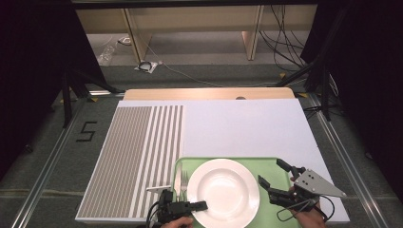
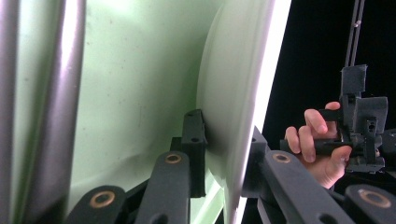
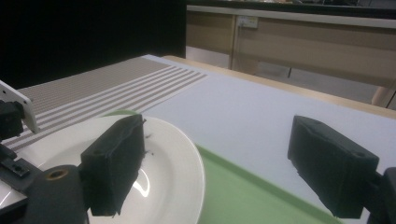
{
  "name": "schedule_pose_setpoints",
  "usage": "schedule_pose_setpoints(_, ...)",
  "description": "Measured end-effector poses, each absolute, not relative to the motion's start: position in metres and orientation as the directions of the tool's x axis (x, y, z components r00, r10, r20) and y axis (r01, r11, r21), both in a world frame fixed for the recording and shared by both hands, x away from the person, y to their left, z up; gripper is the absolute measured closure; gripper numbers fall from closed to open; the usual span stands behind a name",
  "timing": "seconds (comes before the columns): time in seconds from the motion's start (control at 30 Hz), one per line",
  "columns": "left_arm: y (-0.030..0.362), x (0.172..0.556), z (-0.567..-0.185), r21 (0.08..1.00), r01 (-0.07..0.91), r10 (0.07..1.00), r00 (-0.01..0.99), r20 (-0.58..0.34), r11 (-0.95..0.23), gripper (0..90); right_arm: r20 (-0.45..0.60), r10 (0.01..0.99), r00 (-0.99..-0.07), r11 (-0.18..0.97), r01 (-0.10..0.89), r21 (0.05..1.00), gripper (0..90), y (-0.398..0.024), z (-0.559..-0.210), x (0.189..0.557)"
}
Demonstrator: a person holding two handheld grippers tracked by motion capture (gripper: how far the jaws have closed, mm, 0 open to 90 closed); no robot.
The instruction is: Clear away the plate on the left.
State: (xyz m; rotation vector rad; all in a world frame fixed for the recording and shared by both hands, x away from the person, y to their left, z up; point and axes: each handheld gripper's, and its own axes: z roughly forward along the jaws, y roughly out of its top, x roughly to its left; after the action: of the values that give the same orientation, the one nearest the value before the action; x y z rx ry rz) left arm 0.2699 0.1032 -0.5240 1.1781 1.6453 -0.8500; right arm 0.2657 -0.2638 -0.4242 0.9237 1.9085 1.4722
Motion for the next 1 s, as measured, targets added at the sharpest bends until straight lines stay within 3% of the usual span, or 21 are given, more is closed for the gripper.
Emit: schedule_pose_setpoints(1.0,0.090,0.273,-0.531,-0.071,0.955,0.311,-0.163,-0.936,0.287,76.3,-0.014,0.792,-0.610,0.163,0.189,0.968,19.6,-0.264,-0.424,0.266)
